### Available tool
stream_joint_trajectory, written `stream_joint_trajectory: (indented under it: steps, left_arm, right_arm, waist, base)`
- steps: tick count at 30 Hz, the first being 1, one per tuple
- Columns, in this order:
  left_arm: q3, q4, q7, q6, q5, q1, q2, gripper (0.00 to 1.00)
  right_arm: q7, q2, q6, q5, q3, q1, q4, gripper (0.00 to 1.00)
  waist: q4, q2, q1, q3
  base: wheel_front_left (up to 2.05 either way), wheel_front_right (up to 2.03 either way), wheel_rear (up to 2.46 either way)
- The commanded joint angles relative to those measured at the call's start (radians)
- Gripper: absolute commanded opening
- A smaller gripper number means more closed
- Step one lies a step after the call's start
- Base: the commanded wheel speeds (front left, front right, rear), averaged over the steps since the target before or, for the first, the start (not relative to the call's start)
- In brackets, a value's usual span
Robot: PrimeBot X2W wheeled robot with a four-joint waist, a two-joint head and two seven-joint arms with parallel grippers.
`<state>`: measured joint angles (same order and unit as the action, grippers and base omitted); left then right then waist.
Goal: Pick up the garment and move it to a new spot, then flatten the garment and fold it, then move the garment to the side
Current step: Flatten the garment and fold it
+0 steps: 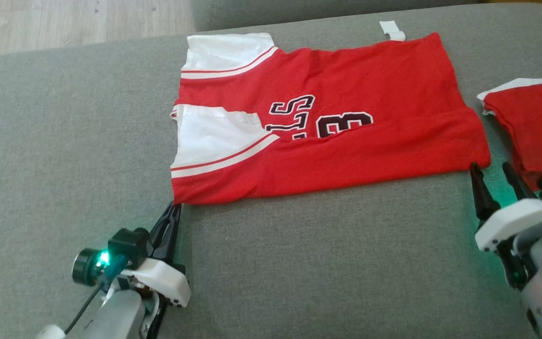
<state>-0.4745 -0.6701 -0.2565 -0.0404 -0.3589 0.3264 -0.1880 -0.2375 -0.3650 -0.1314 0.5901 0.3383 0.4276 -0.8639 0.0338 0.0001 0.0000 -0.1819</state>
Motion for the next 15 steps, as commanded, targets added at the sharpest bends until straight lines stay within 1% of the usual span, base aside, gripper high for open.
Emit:
stream_joint_trajectory:
  steps: [1,2,7,8,9,11,12,15]
  left_arm:
    - [0.044,0.035,-0.005,-0.002,0.010,0.020,-0.026,0.00]
    - [0.043,0.042,-0.005,-0.003,0.015,0.023,-0.025,0.00]
    - [0.045,0.052,-0.005,-0.007,0.023,0.027,-0.020,0.00]
    - [0.045,0.054,-0.005,-0.008,0.025,0.027,-0.020,0.00]
    - [0.046,0.056,-0.005,-0.009,0.027,0.027,-0.020,0.00]
    - [0.048,0.063,-0.005,-0.010,0.032,0.024,-0.022,0.00]
    - [0.049,0.067,-0.005,-0.011,0.034,0.023,-0.022,0.00]
    - [0.050,0.085,-0.005,-0.011,0.044,0.014,-0.025,0.00]
  right_arm:
    - [0.001,-0.009,0.001,0.017,0.030,0.040,-0.008,1.00]
    - [0.012,-0.006,0.001,0.028,0.045,0.057,-0.034,1.00]
    - [0.024,-0.004,0.001,0.056,0.069,0.080,-0.080,1.00]
    - [0.028,-0.004,0.001,0.064,0.076,0.084,-0.090,0.91]
    - [0.027,-0.006,0.001,0.070,0.083,0.087,-0.098,0.78]
    - [0.024,-0.008,0.001,0.083,0.097,0.094,-0.108,0.14]
    - [0.025,-0.009,0.001,0.091,0.106,0.096,-0.110,0.00]
    - [0.025,-0.017,0.001,0.114,0.137,0.095,-0.113,0.00]
  waist:
    - [-0.007,-0.0001,0.0000,-0.008]
    - [-0.013,-0.0001,0.0000,-0.013]
    - [-0.022,-0.0001,0.0000,-0.021]
    - [-0.023,-0.0001,0.0000,-0.022]
    - [-0.024,-0.0001,0.0000,-0.023]
    - [-0.026,-0.0001,0.0000,-0.023]
    - [-0.026,-0.0001,0.0000,-0.022]
    - [-0.025,-0.0001,0.0000,-0.016]
  base:
    - [0.00,0.00,0.00]
    - [0.00,0.00,0.00]
    - [0.00,0.00,0.00]
    - [0.00,0.00,0.00]
    - [0.00,0.00,0.00]
    - [0.00,0.00,0.00]
    - [0.00,0.00,0.00]
    - [0.00,0.00,0.00]
